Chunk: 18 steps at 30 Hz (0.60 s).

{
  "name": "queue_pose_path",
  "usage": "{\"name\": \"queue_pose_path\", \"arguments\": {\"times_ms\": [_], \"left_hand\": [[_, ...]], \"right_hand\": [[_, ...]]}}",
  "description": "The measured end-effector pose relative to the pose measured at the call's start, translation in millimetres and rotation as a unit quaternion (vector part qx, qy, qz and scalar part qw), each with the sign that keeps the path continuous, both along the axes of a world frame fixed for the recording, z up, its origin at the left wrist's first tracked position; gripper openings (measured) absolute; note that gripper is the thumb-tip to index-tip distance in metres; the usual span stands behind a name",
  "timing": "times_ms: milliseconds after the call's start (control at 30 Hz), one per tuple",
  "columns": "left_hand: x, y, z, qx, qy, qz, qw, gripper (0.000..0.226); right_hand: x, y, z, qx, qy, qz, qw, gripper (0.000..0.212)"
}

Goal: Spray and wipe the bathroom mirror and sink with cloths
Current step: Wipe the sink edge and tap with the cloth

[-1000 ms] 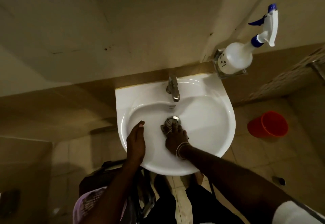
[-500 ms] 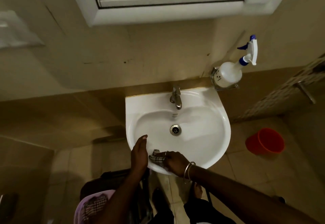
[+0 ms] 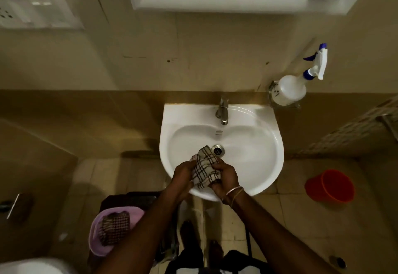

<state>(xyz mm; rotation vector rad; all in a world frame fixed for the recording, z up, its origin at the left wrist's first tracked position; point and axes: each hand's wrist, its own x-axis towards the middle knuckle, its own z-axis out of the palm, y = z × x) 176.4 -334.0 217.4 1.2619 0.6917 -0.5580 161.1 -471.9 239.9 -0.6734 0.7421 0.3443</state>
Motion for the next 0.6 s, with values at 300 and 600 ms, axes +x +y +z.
{"name": "queue_pose_path", "arguments": {"times_ms": [300, 600], "left_hand": [[-23, -32, 20, 0.037, -0.078, 0.09, 0.992, 0.031], [-50, -21, 45, 0.07, -0.134, 0.123, 0.981, 0.033]], "right_hand": [[-7, -37, 2, 0.01, -0.042, 0.072, 0.996, 0.063], [-14, -34, 12, -0.284, -0.155, 0.212, 0.922, 0.016]]}}
